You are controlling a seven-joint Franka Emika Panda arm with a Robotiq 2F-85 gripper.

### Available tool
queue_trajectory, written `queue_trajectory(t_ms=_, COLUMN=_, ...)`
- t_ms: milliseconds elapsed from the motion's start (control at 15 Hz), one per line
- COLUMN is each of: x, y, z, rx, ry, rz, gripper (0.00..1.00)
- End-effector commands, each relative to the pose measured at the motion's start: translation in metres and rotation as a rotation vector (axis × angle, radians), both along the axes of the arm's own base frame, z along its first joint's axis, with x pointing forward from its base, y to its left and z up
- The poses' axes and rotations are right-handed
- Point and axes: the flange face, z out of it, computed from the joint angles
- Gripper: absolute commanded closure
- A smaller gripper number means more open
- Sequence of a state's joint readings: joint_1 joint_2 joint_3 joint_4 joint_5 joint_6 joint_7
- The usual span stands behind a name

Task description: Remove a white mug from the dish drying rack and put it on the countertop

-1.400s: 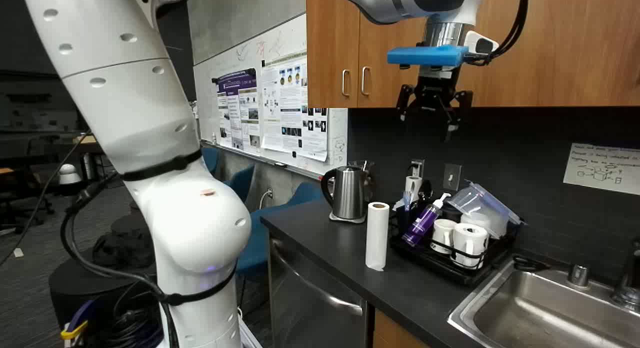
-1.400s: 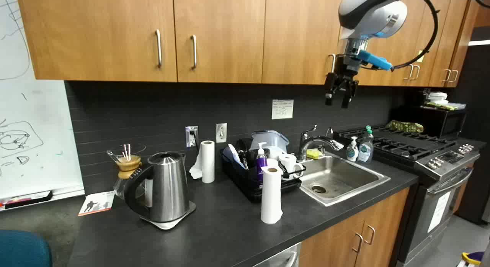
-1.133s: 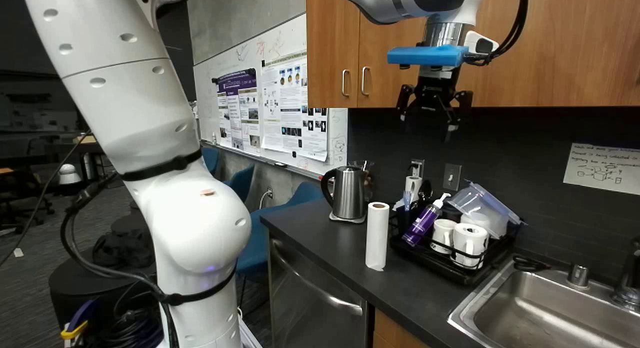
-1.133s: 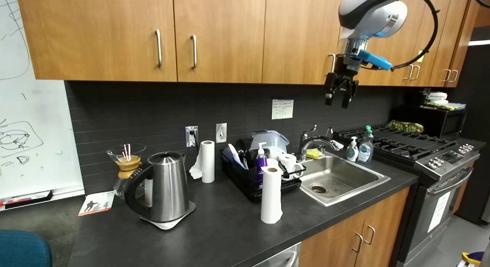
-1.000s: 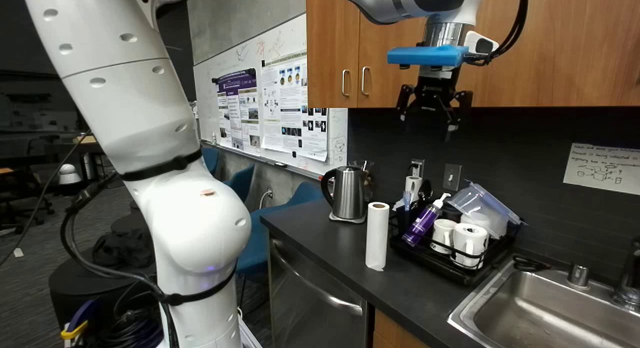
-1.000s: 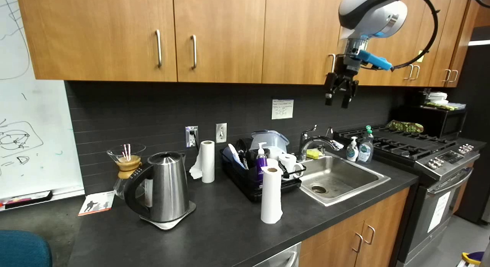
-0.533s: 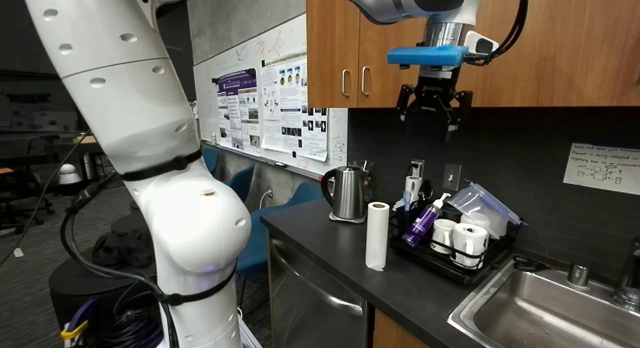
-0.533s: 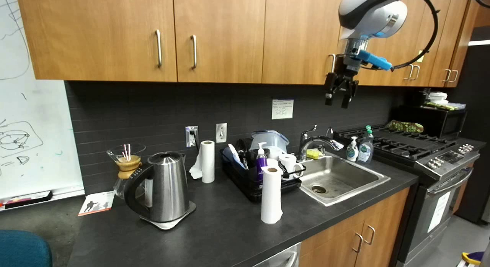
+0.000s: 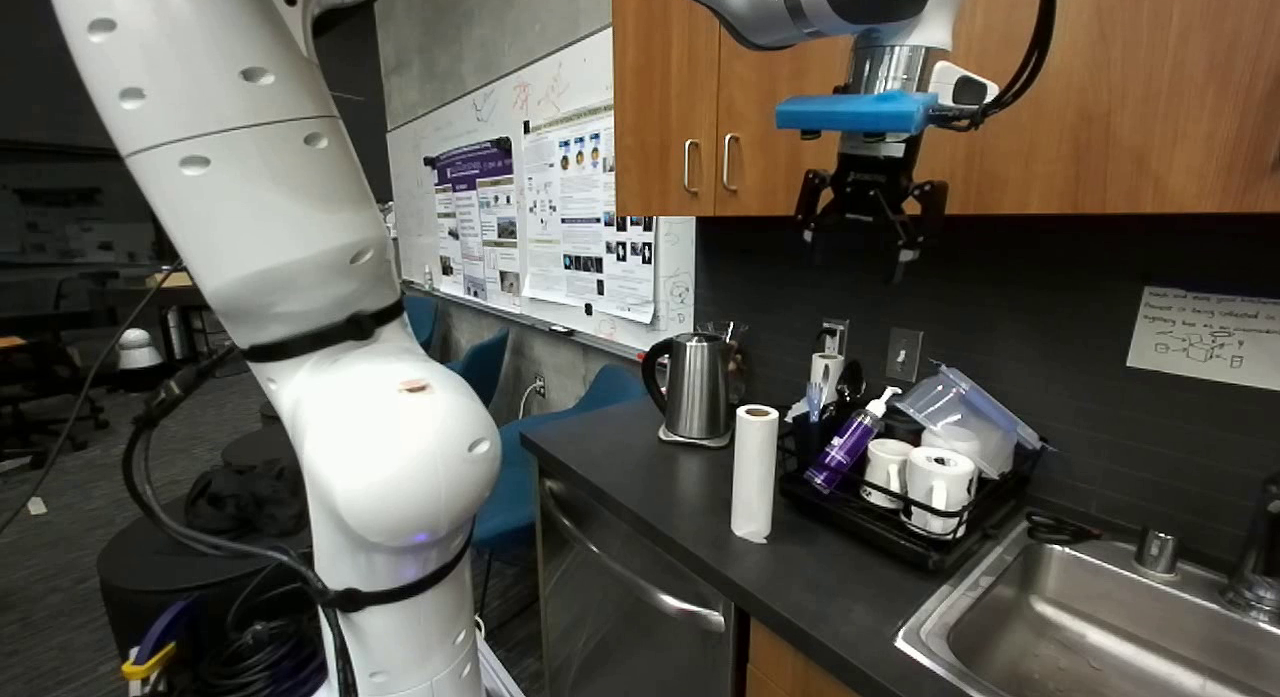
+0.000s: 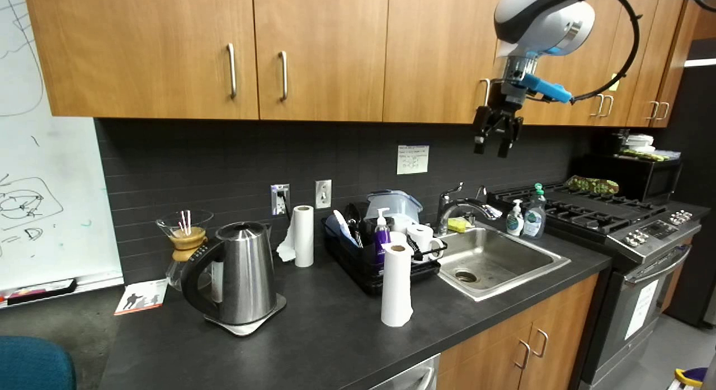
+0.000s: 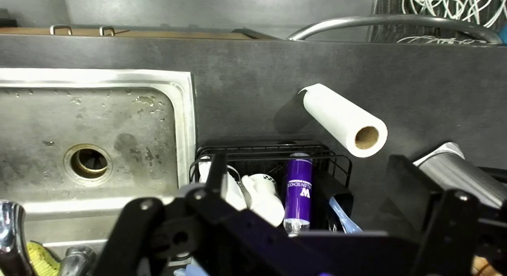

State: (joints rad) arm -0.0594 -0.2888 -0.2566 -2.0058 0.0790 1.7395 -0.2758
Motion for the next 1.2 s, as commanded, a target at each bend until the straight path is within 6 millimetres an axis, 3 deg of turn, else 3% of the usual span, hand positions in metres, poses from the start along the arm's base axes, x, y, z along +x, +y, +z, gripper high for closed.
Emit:
queue_trajectory(t_ms=0, x=0.010, y=0.000, z=-0.002, rx=-0.013, ry=-0.037, rz=0.006, gripper=0.00)
queue_trajectory(t_ms=533, x=0.043, y=0.019, z=-0.015, rx=-0.064, ry=-0.071, rz=0.043, gripper=0.00)
queue_trajectory(t_ms=867, x=0.065, y=0.038, z=-0.048, rx=-0.095, ry=-0.022, rz=0.082, gripper=0.00)
queue_trajectory(t_ms=1133, x=0.082, y=0.054, z=-0.087, rx=-0.158, ry=0.036, rz=0.113, gripper=0.00)
